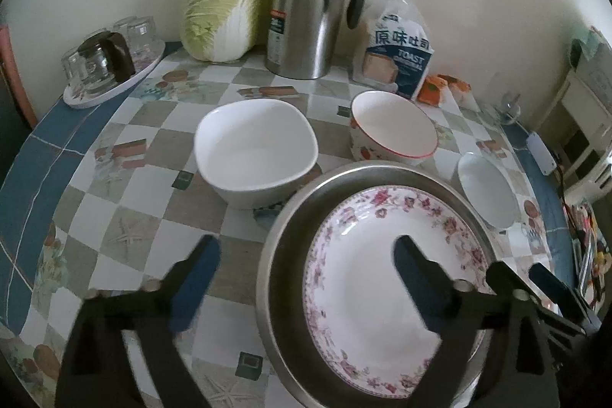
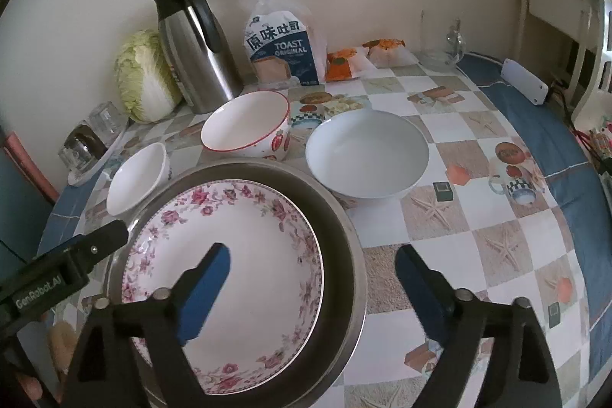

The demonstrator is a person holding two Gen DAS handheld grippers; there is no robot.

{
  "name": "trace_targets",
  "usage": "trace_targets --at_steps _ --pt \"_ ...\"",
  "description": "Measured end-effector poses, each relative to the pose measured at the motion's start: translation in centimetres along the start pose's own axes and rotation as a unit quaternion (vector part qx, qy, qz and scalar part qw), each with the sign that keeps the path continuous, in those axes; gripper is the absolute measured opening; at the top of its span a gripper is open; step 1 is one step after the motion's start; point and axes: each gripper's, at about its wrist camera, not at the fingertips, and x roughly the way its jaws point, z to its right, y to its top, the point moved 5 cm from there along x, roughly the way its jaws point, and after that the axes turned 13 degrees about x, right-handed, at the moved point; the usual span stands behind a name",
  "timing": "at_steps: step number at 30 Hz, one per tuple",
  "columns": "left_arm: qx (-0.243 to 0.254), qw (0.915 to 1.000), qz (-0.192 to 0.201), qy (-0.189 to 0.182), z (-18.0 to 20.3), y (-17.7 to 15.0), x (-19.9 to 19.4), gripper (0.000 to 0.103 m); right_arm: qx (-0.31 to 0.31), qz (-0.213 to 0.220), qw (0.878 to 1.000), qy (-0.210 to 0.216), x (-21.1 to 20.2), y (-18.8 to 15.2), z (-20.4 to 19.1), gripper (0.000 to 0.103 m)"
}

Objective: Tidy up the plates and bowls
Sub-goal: 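Open both tools and release the rose-patterned plate rim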

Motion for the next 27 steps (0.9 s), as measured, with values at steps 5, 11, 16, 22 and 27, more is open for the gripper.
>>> trace_targets --at_steps 5,11,16,22,27 --pt "-0.004 0.9998 0.011 0.018 -0.5 0.1 -0.3 0.095 -0.001 0.004 1.0 0.003 -0.1 0.0 0.0 0.103" --pt "-0.006 0.9995 0.025 0.019 -0.7 0.3 -0.9 0.095 0.008 0.008 1.0 0.011 -0.6 0.0 0.4 0.103" --pt "-0.005 0.9991 0.04 0.016 -0.7 0.5 -1.6 0.095 0.014 0.019 1.0 0.01 -1.4 0.2 0.8 0.103" --pt "-0.014 0.999 0.042 0.008 -1.1 0.9 -2.1 0.095 0.04 0.016 0.999 0.018 -2.8 0.7 1.2 0.103" --pt "-0.019 0.9994 0.03 -0.004 -1.5 1.7 -2.3 0.095 0.041 0.017 0.999 0.015 -4.4 2.2 0.7 0.103"
